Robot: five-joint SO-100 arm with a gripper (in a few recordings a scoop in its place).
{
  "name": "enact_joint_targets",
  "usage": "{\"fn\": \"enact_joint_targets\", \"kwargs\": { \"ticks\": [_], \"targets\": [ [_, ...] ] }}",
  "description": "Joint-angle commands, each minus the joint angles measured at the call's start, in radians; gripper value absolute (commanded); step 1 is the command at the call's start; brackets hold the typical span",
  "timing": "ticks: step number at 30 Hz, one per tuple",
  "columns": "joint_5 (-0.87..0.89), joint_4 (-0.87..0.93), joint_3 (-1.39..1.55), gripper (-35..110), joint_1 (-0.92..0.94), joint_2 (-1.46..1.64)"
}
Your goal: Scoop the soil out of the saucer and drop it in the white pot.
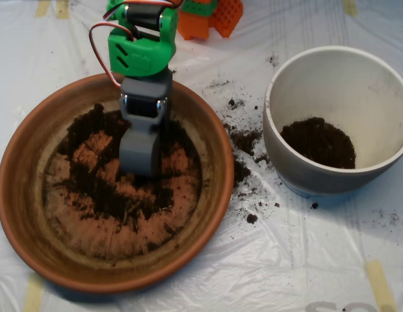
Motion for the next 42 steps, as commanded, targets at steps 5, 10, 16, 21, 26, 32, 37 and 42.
{"fn": "enact_joint_targets", "kwargs": {
  "ticks": [5, 10, 16, 21, 26, 32, 37, 42],
  "targets": [
    [-0.025, 0.015, -0.092, 17, 0.012, -0.026],
    [-0.040, 0.021, -0.101, 9, 0.008, -0.034],
    [-0.071, 0.046, -0.101, 0, 0.005, -0.029],
    [-0.115, 0.133, -0.153, 0, -0.009, -0.002],
    [-0.101, 0.259, -0.255, 0, -0.052, 0.126],
    [-0.046, 0.425, -0.403, 0, -0.155, 0.268],
    [0.012, 0.578, -0.584, 0, -0.272, 0.313],
    [0.066, 0.670, -0.738, 0, -0.399, 0.308]
  ]
}}
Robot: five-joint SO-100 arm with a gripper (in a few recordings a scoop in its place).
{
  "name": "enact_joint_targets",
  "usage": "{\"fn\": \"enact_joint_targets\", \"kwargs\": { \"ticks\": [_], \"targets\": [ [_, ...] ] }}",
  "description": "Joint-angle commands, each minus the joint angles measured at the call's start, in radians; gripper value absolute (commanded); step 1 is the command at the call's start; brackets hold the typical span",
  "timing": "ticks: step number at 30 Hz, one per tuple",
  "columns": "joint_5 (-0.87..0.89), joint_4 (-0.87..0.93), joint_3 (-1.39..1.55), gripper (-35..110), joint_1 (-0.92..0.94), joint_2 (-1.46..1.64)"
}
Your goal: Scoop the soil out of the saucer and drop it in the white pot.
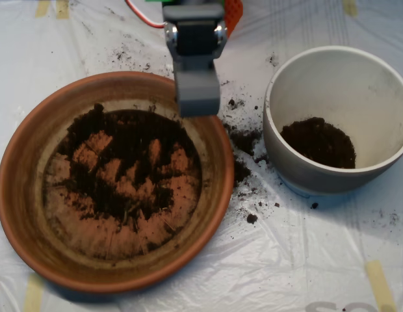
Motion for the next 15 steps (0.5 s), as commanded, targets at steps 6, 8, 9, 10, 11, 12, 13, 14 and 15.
{"fn": "enact_joint_targets", "kwargs": {
  "ticks": [6, 8, 9, 10, 11, 12, 13, 14, 15],
  "targets": [
    [0.061, 0.121, -0.299, 0, -0.209, -0.014],
    [0.046, 0.117, -0.314, 0, -0.255, -0.028],
    [0.038, 0.117, -0.327, 0, -0.273, -0.038],
    [0.029, 0.118, -0.342, 0, -0.290, -0.054],
    [0.020, 0.120, -0.354, 0, -0.302, -0.067],
    [0.011, 0.118, -0.365, 0, -0.313, -0.081],
    [0.000, 0.120, -0.379, 0, -0.327, -0.095],
    [-0.012, 0.120, -0.388, 0, -0.339, -0.106],
    [-0.026, 0.115, -0.388, 0, -0.354, -0.109]
  ]
}}
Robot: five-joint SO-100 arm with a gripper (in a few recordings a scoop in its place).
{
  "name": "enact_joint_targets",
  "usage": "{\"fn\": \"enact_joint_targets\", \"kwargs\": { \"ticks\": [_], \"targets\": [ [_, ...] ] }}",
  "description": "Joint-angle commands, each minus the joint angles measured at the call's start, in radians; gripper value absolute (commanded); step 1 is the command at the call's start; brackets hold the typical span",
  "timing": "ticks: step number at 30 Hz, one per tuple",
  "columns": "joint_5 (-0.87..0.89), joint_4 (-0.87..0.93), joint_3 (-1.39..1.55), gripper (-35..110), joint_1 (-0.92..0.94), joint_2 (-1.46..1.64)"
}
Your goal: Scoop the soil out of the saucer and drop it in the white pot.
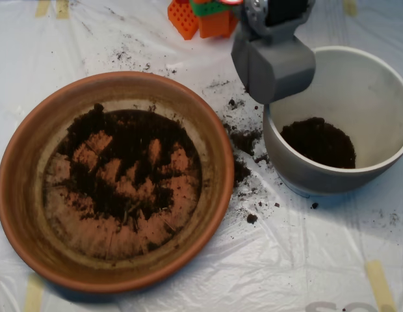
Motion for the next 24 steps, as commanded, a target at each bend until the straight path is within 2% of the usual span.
{"fn": "enact_joint_targets", "kwargs": {
  "ticks": [1, 7, 15, 18, 21, 24],
  "targets": [
    [-0.061, 0.000, -0.095, 0, -0.069, 0.011],
    [-0.126, -0.021, -0.083, 0, -0.183, 0.009],
    [-0.137, -0.064, 0.009, 26, -0.212, 0.032],
    [-0.135, -0.095, 0.061, 31, -0.195, 0.046],
    [-0.130, -0.127, 0.100, 30, -0.176, 0.064],
    [-0.135, -0.198, 0.163, 21, -0.167, 0.114]
  ]
}}
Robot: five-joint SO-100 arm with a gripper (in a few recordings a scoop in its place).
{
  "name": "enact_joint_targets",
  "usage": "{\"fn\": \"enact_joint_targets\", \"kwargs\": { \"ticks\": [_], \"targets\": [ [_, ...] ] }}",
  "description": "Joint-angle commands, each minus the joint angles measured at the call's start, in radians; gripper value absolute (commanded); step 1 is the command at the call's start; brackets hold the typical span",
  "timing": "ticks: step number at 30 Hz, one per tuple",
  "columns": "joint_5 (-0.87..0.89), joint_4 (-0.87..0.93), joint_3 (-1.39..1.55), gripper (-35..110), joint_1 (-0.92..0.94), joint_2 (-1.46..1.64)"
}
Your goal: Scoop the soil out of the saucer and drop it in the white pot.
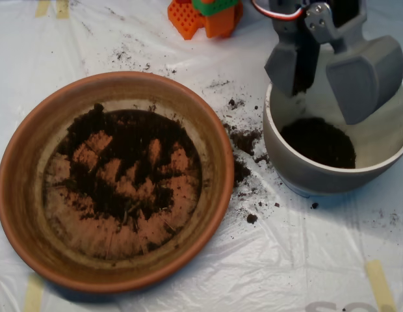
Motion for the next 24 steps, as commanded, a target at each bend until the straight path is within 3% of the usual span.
{"fn": "enact_joint_targets", "kwargs": {
  "ticks": [1, 4, 11, 24],
  "targets": [
    [-0.008, -0.081, 0.048, 17, 0.000, 0.146],
    [0.021, -0.107, 0.072, 19, 0.003, 0.199],
    [0.100, 0.094, -0.184, 33, 0.112, 0.097],
    [0.117, -0.219, 0.287, 34, 0.575, 0.290]
  ]
}}
